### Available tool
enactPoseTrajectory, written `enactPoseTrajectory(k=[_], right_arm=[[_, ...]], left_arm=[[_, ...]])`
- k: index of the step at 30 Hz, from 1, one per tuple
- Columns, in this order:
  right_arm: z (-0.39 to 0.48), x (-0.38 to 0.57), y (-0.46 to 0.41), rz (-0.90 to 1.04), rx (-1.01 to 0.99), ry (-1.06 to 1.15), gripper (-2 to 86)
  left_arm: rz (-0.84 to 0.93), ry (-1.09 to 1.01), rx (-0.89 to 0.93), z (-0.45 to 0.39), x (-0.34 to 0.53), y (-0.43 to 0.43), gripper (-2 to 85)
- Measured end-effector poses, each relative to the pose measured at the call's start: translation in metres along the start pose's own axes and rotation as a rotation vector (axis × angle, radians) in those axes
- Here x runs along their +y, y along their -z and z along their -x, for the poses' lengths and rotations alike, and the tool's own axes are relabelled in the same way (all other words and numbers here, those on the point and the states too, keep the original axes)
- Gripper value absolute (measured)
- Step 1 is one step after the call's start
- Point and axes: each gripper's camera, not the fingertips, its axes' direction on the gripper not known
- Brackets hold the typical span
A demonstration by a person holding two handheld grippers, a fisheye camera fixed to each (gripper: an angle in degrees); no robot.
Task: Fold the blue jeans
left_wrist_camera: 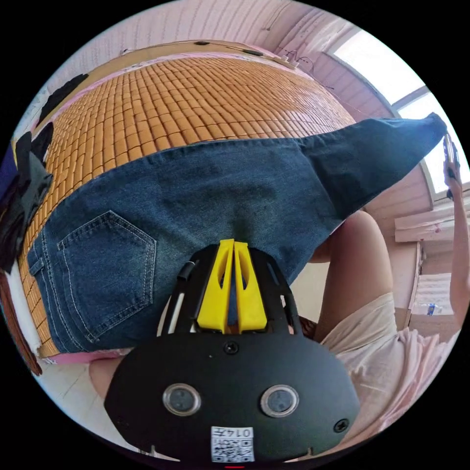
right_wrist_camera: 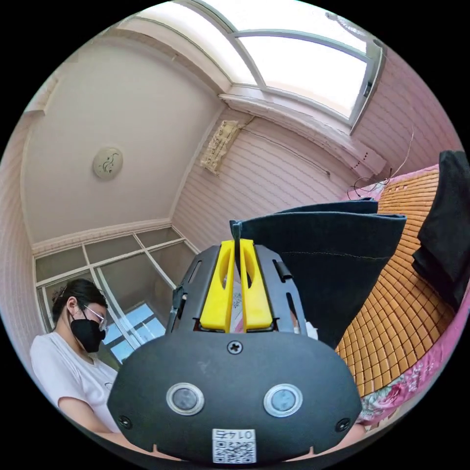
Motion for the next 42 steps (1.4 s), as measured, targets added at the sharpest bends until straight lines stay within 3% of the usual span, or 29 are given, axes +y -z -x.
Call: enactPoseTrajectory(k=[6,8,12,14,17,21,26,32,35,42], right_arm=[[0.091,0.081,-0.159,0.406,-0.134,0.188,1.6],[0.123,0.158,-0.242,0.687,-0.266,0.245,2.3],[0.138,0.339,-0.353,1.207,-0.321,0.206,5.7],[0.13,0.461,-0.387,1.489,-0.173,0.233,7.8],[0.129,0.553,-0.396,1.658,-0.047,0.26,9.3],[0.137,0.599,-0.401,1.704,0.081,0.377,9.7],[0.15,0.634,-0.425,1.642,0.299,0.628,10.1],[0.162,0.672,-0.446,1.611,0.318,0.707,8.4],[0.157,0.687,-0.453,1.643,0.363,0.68,8.5],[0.137,0.686,-0.464,1.599,0.406,0.449,8.3]], left_arm=[[-0.09,-0.032,0.249,-0.025,-0.024,-0.006,-1.0],[-0.171,0.013,0.328,-0.008,-0.006,0.017,-1.0],[-0.244,0.171,0.147,0.042,0.052,0.064,-1.0],[-0.245,0.328,0.052,0.089,0.103,0.09,-0.9],[-0.258,0.47,-0.084,0.131,0.161,0.115,-0.7],[-0.275,0.464,-0.118,0.145,0.188,0.123,1.5],[-0.325,0.309,0.079,0.126,0.153,0.101,6.9],[-0.316,0.285,0.061,0.121,0.098,0.07,11.9],[-0.182,0.295,0.111,0.123,0.081,0.043,9.3],[-0.279,0.179,0.086,0.097,0.088,0.07,3.0]])
